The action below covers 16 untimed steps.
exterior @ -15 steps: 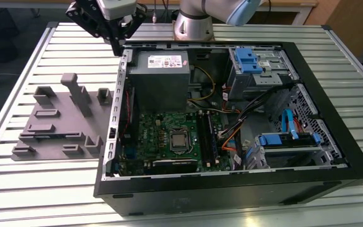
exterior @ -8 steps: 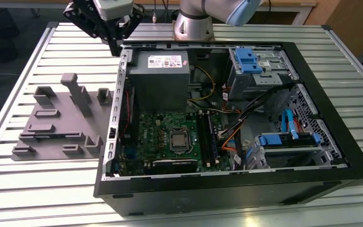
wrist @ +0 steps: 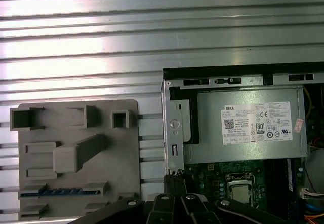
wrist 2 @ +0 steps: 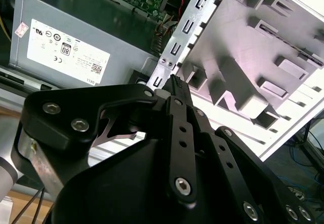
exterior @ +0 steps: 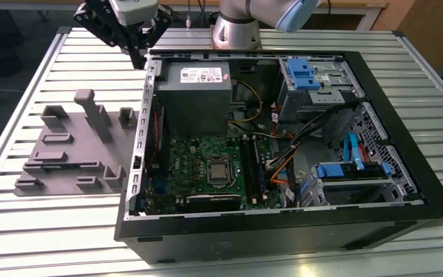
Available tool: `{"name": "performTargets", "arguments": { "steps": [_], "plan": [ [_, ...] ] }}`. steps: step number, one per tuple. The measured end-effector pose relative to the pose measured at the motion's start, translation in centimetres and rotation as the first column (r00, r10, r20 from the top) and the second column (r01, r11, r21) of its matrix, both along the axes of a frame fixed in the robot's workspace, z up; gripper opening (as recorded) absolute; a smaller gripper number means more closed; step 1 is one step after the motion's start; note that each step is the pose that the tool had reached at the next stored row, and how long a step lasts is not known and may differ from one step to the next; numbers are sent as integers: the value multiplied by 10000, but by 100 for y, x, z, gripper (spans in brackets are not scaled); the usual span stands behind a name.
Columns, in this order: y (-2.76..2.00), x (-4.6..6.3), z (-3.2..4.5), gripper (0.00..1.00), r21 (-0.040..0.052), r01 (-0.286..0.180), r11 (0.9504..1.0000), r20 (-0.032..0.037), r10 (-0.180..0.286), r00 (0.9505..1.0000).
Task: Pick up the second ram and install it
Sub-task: 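Reach for the second ram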
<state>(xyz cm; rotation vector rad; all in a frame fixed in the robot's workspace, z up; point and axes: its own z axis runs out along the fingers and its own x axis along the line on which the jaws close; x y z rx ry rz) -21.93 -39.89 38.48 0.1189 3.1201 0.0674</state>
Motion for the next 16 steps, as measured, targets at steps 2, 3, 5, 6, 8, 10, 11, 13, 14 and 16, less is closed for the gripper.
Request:
{"name": "performTargets", "arguments": {
  "steps": [2, 3, 5, 6, 8, 10, 11, 13, 14, 16],
  "plan": [
    [0, -10, -1, 11, 0, 1, 10000, -2, -1, 10000],
    [0, -15, -2, 11, 0, 0, 10000, -2, 0, 10000],
    [0, -25, -4, 11, 0, 0, 10000, -4, 0, 10000],
    [0, -30, -4, 11, 0, 0, 10000, -5, 0, 10000],
    [0, -40, -6, 11, 0, 0, 10000, -6, 0, 10000],
    [0, -50, -8, 11, 0, 1, 10000, -7, -1, 10000],
    [0, -53, -8, 11, 0, 0, 10000, -9, 0, 10000],
    [0, -62, -10, 11, 0, 1, 10000, -10, -1, 10000],
    [0, -67, -10, 11, 0, 1, 10000, -11, -1, 10000],
    [0, -75, -12, 11, 0, 0, 10000, -13, 0, 10000]
  ]
}}
